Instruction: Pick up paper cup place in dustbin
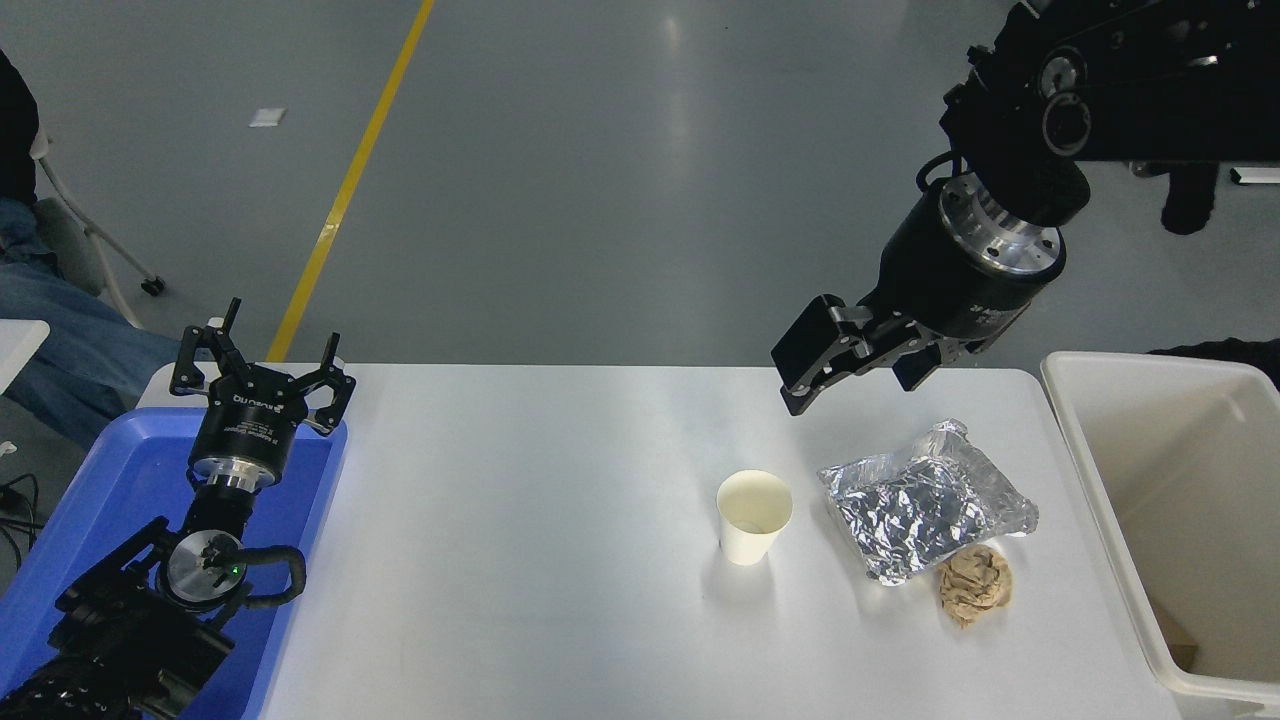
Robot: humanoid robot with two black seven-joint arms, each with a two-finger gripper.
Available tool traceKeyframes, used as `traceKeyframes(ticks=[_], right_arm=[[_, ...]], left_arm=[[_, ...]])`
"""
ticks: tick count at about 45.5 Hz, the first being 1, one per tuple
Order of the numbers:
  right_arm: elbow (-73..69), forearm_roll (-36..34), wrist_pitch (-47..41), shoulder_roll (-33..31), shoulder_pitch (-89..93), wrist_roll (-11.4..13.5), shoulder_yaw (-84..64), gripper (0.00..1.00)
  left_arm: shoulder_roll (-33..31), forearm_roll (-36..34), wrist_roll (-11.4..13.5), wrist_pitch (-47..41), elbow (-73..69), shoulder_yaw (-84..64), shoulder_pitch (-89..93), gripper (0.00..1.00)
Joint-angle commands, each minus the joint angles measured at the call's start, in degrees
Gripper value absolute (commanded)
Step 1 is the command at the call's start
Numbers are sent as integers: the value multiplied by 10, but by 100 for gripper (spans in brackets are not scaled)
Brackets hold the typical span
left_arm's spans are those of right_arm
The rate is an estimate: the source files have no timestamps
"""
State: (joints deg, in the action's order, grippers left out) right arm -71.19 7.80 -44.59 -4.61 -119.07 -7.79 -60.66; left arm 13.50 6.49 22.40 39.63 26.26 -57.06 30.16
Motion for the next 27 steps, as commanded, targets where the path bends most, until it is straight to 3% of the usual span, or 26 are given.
traceKeyframes(ticks=[1, 24, 27], right_arm=[[112, 20, 38, 25, 154, 16, 34, 100], [228, 92, 176, 28, 361, 46, 79, 100], [237, 92, 187, 28, 378, 47, 84, 93]], left_arm=[[0, 0, 0, 0, 0, 0, 0, 100], [0, 0, 0, 0, 0, 0, 0, 100], [0, 0, 0, 0, 0, 0, 0, 100]])
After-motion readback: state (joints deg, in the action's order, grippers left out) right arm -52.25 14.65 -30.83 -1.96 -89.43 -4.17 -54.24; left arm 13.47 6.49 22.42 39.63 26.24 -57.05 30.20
